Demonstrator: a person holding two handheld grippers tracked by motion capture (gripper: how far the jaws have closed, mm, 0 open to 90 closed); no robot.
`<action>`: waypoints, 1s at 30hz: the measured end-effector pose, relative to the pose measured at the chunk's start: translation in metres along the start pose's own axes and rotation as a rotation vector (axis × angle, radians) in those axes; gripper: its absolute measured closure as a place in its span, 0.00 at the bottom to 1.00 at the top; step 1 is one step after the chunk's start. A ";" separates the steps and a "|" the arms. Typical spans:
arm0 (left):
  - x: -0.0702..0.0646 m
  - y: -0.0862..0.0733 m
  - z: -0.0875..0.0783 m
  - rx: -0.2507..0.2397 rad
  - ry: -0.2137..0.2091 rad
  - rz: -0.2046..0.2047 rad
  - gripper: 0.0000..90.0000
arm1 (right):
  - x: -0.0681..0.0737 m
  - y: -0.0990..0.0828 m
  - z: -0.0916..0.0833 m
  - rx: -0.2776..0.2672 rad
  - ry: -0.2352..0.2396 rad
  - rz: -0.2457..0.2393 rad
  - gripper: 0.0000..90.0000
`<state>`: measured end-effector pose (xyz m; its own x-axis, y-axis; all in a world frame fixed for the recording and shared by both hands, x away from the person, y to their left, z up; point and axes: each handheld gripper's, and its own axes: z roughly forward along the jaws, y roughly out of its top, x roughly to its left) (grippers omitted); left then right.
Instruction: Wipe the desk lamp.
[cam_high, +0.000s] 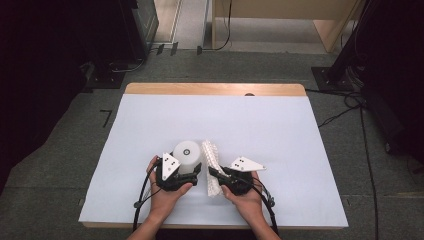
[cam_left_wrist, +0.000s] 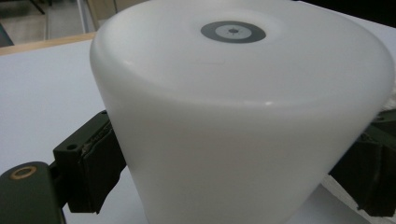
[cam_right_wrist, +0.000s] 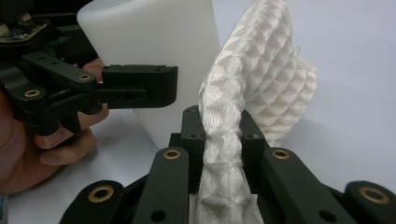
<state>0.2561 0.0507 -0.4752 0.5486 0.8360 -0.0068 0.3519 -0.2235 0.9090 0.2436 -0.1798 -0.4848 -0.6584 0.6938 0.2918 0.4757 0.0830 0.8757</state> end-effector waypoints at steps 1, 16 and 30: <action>0.000 0.000 0.000 0.000 0.000 0.000 0.08 | 0.000 0.000 0.000 0.000 0.000 0.000 0.87; 0.027 0.007 -0.006 -0.051 -0.229 -0.065 0.10 | 0.005 -0.004 0.007 0.021 0.015 -0.002 0.86; 0.015 0.007 -0.001 -0.007 -0.328 -0.002 0.10 | 0.017 0.022 -0.017 -0.101 0.051 -0.055 0.87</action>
<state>0.2656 0.0620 -0.4687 0.7632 0.6305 -0.1414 0.3485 -0.2175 0.9117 0.2327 -0.1782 -0.4538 -0.7117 0.6528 0.2596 0.3786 0.0451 0.9245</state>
